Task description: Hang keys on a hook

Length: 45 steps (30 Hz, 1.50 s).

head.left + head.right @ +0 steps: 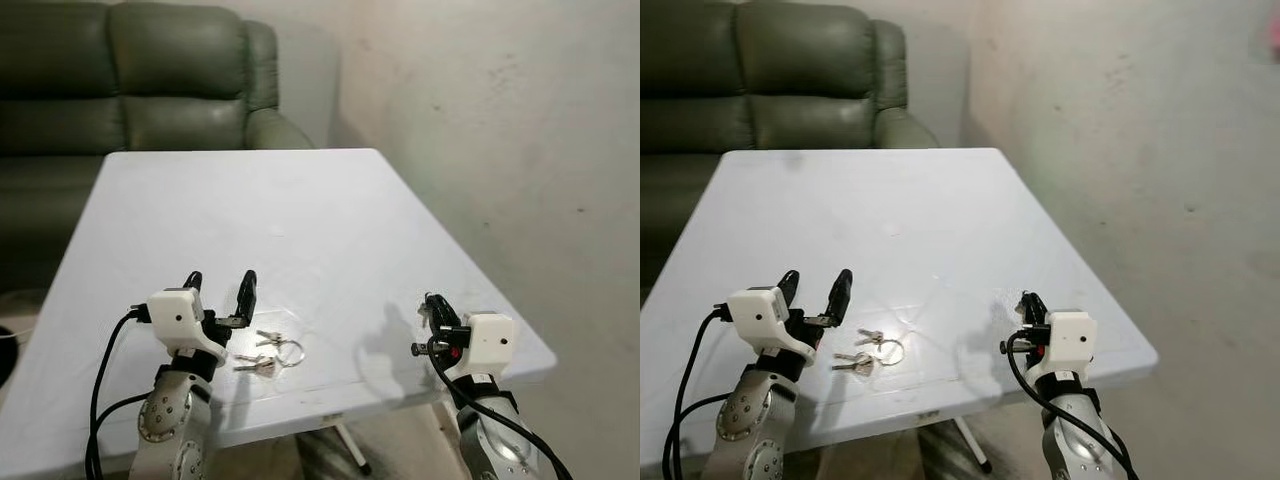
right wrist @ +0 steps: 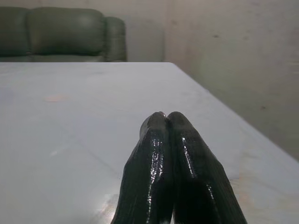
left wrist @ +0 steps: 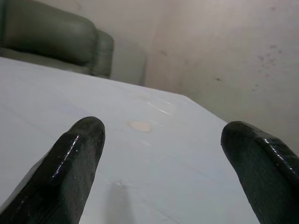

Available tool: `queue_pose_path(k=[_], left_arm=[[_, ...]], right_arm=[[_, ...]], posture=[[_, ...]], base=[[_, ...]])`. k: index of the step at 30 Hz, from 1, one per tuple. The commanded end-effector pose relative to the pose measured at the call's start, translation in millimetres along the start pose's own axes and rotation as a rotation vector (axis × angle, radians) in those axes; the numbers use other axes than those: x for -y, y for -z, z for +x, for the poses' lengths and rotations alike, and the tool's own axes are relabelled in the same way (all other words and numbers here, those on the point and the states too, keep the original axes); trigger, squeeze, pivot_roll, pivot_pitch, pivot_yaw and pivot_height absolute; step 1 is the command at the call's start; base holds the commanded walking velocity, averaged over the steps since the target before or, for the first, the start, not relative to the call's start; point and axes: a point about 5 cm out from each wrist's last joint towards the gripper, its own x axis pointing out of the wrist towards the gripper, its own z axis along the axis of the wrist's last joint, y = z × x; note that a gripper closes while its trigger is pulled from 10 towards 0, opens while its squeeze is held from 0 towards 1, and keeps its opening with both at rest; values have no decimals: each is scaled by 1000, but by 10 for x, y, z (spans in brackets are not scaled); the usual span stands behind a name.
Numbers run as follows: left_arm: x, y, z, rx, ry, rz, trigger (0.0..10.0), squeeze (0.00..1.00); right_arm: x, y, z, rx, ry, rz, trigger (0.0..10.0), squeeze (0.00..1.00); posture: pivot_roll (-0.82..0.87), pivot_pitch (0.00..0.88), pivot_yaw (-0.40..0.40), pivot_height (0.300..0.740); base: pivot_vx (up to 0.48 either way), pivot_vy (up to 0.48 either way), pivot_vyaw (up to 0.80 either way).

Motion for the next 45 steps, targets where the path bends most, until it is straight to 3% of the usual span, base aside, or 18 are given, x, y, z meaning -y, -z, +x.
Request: queue_pose_path(k=[1, 9, 16, 21, 25, 37, 45], left_arm=[[43, 1, 2, -9, 12, 2, 10000, 0], [37, 10, -5, -9, -1, -30, 10000, 0], [57, 9, -13, -13, 7, -3, 10000, 0], [62, 4, -14, -13, 9, 11, 10000, 0], [49, 34, -11, -25, -26, -58, 10000, 0], [68, 36, 7, -24, -14, -44, 10000, 0], [81, 53, 13, -33, -19, -85, 10000, 0]], right_arm=[[23, -27, -3, 2, 3, 3, 10000, 0], [24, -19, -9, -4, 4, 4, 10000, 0], [13, -22, 0, -4, -1, 4, 10000, 0], [8, -22, 7, -6, -3, 4, 10000, 0], [4, -22, 8, -8, -5, 4, 10000, 0], [0, -29, 18, 1, -5, 6, 10000, 0], [-9, -65, 23, 29, -21, -1, 10000, 0]], posture=[[30, 0, -78, 740], [30, 0, -79, 740], [33, 0, -82, 740], [35, 0, -83, 740], [32, 0, -83, 740], [30, 0, -86, 740], [31, 0, -89, 740]], base=[[0, -480, -756], [0, 0, -756], [0, 0, -756], [0, -480, -756], [0, -240, -752], [0, 0, -755], [0, 0, 0]])
